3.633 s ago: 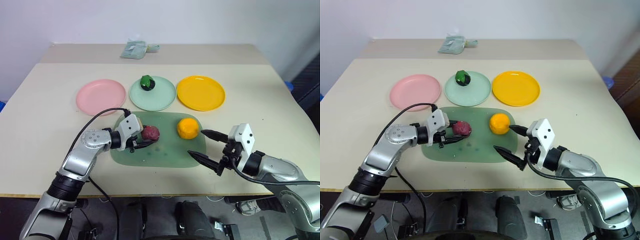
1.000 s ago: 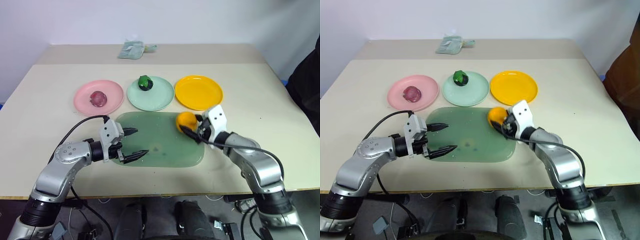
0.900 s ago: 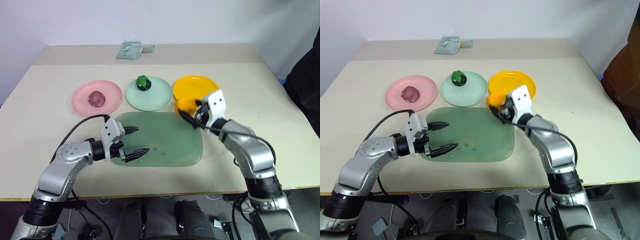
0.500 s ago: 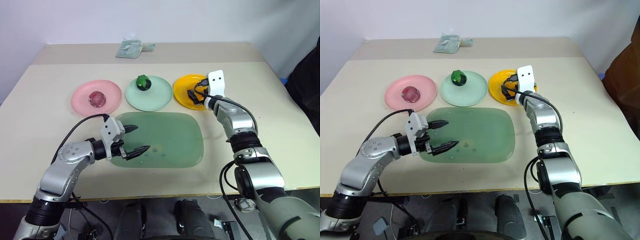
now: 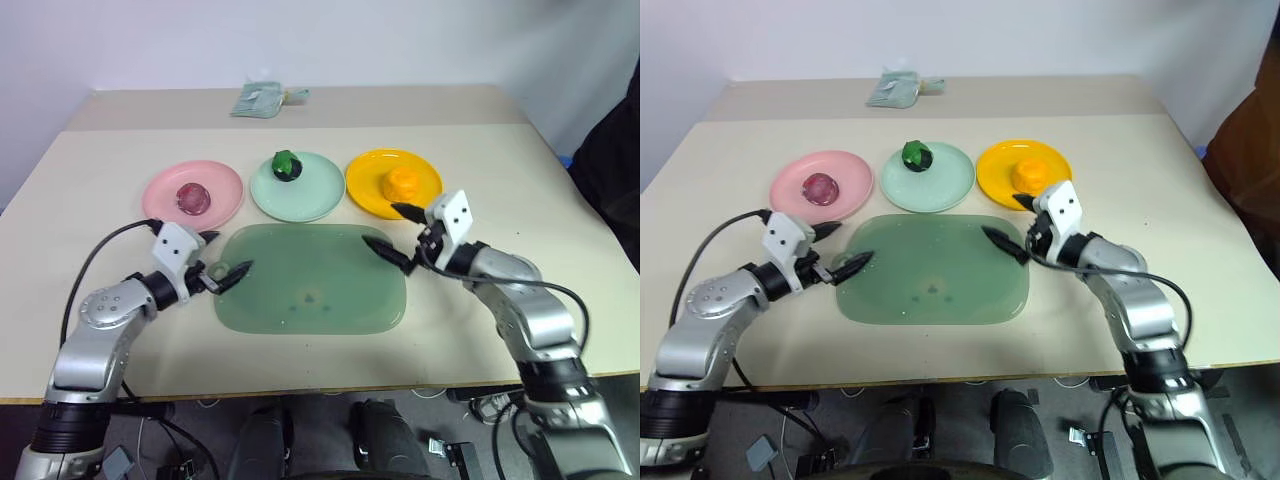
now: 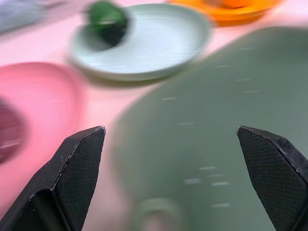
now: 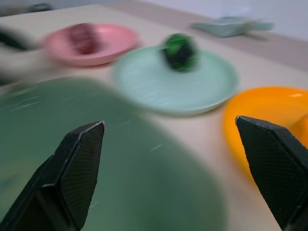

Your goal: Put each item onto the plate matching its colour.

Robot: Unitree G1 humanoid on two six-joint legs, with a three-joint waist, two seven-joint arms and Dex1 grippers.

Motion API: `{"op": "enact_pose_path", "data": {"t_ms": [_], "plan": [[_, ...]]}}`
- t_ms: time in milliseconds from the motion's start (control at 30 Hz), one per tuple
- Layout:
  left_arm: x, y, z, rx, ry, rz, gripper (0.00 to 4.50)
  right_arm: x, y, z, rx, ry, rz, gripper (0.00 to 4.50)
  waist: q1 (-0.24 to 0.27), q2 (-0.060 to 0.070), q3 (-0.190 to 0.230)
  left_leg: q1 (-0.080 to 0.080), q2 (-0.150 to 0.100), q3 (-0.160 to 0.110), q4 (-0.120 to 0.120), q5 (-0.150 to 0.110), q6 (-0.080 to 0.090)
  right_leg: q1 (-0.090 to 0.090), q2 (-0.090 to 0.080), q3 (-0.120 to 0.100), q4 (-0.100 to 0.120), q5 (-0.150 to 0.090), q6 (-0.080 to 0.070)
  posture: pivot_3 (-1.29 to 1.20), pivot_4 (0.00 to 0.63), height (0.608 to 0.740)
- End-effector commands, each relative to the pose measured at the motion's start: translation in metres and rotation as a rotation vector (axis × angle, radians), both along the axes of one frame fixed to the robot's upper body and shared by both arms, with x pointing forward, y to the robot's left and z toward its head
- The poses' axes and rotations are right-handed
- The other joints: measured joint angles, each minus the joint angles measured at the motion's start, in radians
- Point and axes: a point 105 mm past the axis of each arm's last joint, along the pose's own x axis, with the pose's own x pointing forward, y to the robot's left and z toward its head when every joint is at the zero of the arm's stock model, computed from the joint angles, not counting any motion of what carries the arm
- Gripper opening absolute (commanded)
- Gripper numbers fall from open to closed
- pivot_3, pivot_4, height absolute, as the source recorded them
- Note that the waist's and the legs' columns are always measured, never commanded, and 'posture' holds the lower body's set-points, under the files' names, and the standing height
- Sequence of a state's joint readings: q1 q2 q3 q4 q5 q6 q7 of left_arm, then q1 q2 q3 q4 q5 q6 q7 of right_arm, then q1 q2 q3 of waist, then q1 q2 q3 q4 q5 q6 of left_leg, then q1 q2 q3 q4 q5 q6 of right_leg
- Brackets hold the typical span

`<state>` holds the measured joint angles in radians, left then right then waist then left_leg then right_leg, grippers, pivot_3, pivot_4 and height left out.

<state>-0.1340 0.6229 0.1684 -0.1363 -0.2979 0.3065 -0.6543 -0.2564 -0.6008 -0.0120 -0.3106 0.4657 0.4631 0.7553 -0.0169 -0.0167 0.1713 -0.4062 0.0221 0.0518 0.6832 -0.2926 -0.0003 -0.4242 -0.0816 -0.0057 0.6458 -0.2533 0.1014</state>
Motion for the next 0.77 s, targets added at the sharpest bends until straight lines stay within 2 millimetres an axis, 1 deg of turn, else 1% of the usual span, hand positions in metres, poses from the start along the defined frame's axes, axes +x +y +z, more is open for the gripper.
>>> {"op": "enact_pose_path", "data": {"t_ms": [33, 133, 200, 333, 433, 533, 667, 767], "plan": [[0.001, 0.019, 0.010, 0.006, -0.051, 0.054, 4.50, -0.015, -0.011, 0.014, 0.014, -0.004, 0.003, 4.43, 0.003, 0.000, 0.000, 0.000, 0.000, 0.000, 0.000, 0.000, 0.000, 0.000, 0.000, 0.000, 0.000, 0.000, 0.000, 0.00, 0.150, 0.733], [-0.004, 0.022, 0.008, 0.007, -0.045, 0.056, 4.50, -0.017, -0.026, 0.012, -0.002, 0.018, -0.052, 4.43, 0.005, 0.000, 0.000, -0.001, 0.000, 0.000, 0.000, 0.000, 0.000, 0.000, 0.000, 0.000, -0.001, 0.000, 0.000, 0.00, 0.150, 0.733], [-0.014, 0.027, 0.005, -0.020, -0.017, 0.047, 4.50, -0.020, -0.040, 0.010, -0.026, 0.033, -0.099, 4.43, 0.006, 0.000, 0.000, -0.001, 0.000, 0.000, 0.000, 0.000, 0.000, 0.000, -0.001, 0.000, -0.001, 0.000, 0.000, 0.00, 0.150, 0.733], [-0.032, 0.026, 0.000, -0.037, 0.043, 0.008, 4.50, -0.022, -0.059, 0.013, -0.038, 0.045, -0.148, 4.43, 0.004, 0.000, 0.000, -0.001, 0.000, 0.000, 0.000, 0.000, 0.000, 0.000, -0.001, 0.000, -0.001, -0.001, -0.001, 0.00, 0.150, 0.733], [-0.044, 0.030, -0.004, -0.023, 0.082, -0.001, 4.50, -0.023, -0.068, 0.014, -0.041, 0.053, -0.159, 4.43, 0.004, 0.000, 0.000, -0.001, 0.001, 0.000, 0.000, 0.000, 0.000, 0.000, -0.001, 0.000, -0.001, -0.002, -0.003, 0.00, 0.150, 0.733], [-0.052, 0.041, -0.008, 0.003, 0.101, 0.023, 4.50, -0.024, -0.072, 0.009, -0.044, 0.071, -0.159, 4.43, 0.005, 0.000, 0.000, -0.001, 0.001, 0.000, 0.000, 0.000, 0.000, 0.000, -0.001, 0.000, -0.001, -0.002, -0.004, 0.00, 0.150, 0.733], [-0.055, 0.041, -0.006, -0.002, 0.096, 0.034, 4.50, -0.022, -0.079, -0.001, -0.051, 0.096, -0.151, 4.43, 0.007, 0.000, 0.000, -0.001, 0.001, 0.001, 0.000, 0.000, 0.000, 0.000, -0.001, 0.000, -0.002, -0.002, -0.004, 0.00, 0.150, 0.733], [-0.055, 0.040, -0.005, -0.009, 0.091, 0.045, 4.50, -0.019, -0.080, -0.003, -0.051, 0.096, -0.143, 4.43, 0.007, 0.000, 0.000, -0.001, 0.000, 0.001, 0.000, 0.000, 0.000, 0.000, -0.001, 0.000, -0.002, -0.002, -0.004, 0.00, 0.150, 0.733]]}}
